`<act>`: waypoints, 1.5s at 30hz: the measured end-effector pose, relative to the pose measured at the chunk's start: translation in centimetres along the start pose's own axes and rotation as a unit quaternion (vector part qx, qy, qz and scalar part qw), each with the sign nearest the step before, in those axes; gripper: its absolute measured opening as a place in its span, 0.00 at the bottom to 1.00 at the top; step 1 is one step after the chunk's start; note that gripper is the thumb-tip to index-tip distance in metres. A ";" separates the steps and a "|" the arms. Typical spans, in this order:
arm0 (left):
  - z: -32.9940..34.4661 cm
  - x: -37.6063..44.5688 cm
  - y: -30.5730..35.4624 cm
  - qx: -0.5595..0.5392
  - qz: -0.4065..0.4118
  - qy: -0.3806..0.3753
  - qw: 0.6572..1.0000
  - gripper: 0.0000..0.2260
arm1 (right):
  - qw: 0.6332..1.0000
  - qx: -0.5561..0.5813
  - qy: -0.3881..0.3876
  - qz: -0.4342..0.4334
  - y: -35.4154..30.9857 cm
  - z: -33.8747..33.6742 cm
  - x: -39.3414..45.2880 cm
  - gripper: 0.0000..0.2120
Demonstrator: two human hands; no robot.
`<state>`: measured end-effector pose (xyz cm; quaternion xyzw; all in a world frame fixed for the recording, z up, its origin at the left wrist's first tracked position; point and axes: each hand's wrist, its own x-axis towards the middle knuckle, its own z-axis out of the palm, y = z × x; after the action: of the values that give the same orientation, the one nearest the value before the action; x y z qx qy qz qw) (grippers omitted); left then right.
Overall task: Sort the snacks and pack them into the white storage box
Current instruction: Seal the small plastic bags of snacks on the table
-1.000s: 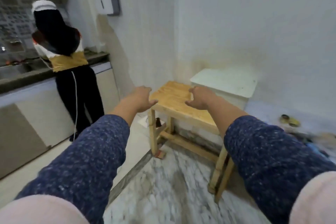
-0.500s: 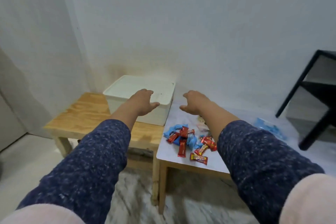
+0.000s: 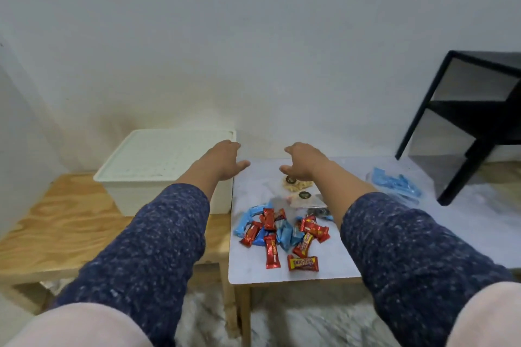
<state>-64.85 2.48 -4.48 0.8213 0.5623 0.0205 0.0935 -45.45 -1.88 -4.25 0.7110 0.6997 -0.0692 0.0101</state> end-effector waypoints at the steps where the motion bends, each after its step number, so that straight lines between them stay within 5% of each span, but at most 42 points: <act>1: 0.0 0.8 0.0 0.000 0.009 -0.002 1.000 0.31 | 1.000 0.004 0.001 0.009 0.2 0.1 0.5 0.29; 17: 10.6 13.9 5.5 0.013 0.133 -0.127 0.983 0.30 | 0.989 0.041 -0.082 0.119 10.0 8.6 6.8 0.30; 31: 21.0 24.2 4.5 -0.039 -0.027 -0.233 0.971 0.33 | 0.983 0.093 -0.160 -0.013 15.1 17.0 20.0 0.33; 45: 22.2 27.5 3.6 -0.176 -0.101 -0.209 0.957 0.25 | 0.973 0.072 -0.207 -0.077 15.6 20.3 24.3 0.39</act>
<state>-48.37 23.78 -27.60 0.7170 0.5973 -0.0629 0.3537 -31.30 19.68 -28.35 0.6240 0.7281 -0.2661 0.0982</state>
